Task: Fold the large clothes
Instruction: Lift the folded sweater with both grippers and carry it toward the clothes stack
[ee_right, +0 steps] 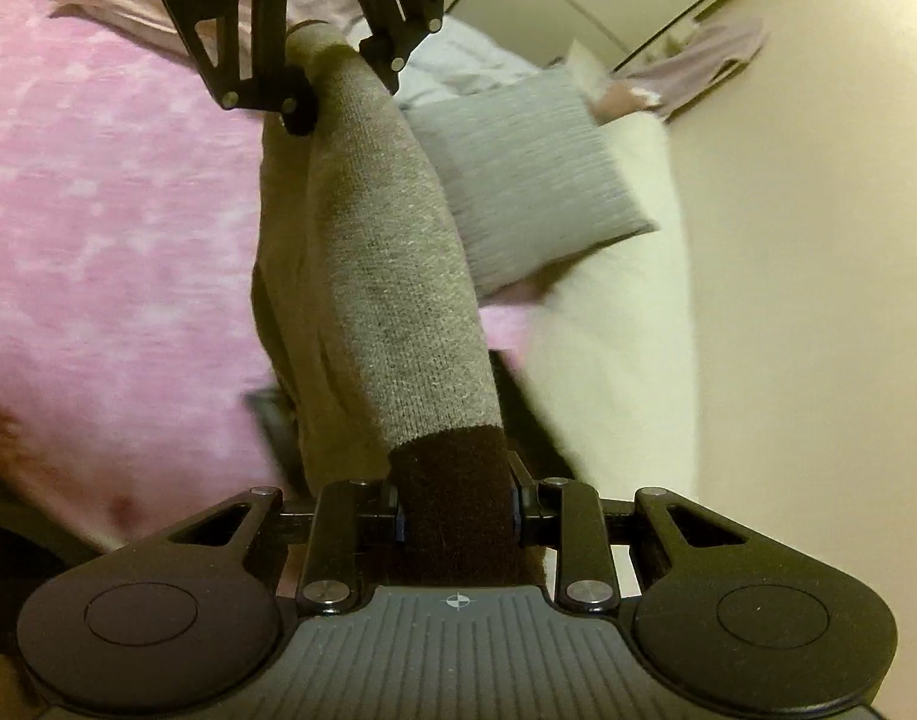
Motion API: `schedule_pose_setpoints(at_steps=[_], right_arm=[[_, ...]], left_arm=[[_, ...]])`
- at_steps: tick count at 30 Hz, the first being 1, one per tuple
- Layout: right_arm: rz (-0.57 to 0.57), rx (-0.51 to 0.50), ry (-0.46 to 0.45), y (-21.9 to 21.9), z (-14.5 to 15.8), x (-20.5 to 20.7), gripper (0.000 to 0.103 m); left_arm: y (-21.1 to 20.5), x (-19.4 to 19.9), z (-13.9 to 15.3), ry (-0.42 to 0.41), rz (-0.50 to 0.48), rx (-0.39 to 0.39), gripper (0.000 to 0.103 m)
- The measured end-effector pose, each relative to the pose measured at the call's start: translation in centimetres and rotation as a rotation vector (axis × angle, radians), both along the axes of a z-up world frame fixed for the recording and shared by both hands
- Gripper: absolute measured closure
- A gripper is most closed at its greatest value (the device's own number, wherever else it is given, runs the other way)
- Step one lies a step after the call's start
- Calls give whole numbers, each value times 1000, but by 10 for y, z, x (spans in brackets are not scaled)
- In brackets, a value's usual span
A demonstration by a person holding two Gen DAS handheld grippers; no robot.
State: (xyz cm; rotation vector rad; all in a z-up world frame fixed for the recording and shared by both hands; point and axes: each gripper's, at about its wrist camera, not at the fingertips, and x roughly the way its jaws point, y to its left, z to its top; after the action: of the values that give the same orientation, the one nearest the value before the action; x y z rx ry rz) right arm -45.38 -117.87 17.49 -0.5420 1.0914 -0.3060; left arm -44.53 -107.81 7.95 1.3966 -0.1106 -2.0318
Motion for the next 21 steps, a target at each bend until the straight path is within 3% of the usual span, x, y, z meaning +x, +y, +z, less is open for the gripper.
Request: schedule_pose_setpoints(at_steps=[6, 9, 12, 17, 21], right_arm=[[118, -105, -77, -125, 9, 10, 78], [194, -198, -144, -158, -11, 5, 77], [228, -224, -213, -163, -72, -20, 77], [285, -121, -91, -151, -202, -48, 77], [272, -145, -128, -138, -225, -76, 68]], left_arm=[[-92, -23, 7, -5, 183, -118, 77], [-100, -39, -18, -55, 242, -231, 77], [-93, -59, -90, -131, 262, -297, 77], [-65, -92, -236, -230, 218, -186, 77], [-41, -103, -262, -248, 225, -269, 73]])
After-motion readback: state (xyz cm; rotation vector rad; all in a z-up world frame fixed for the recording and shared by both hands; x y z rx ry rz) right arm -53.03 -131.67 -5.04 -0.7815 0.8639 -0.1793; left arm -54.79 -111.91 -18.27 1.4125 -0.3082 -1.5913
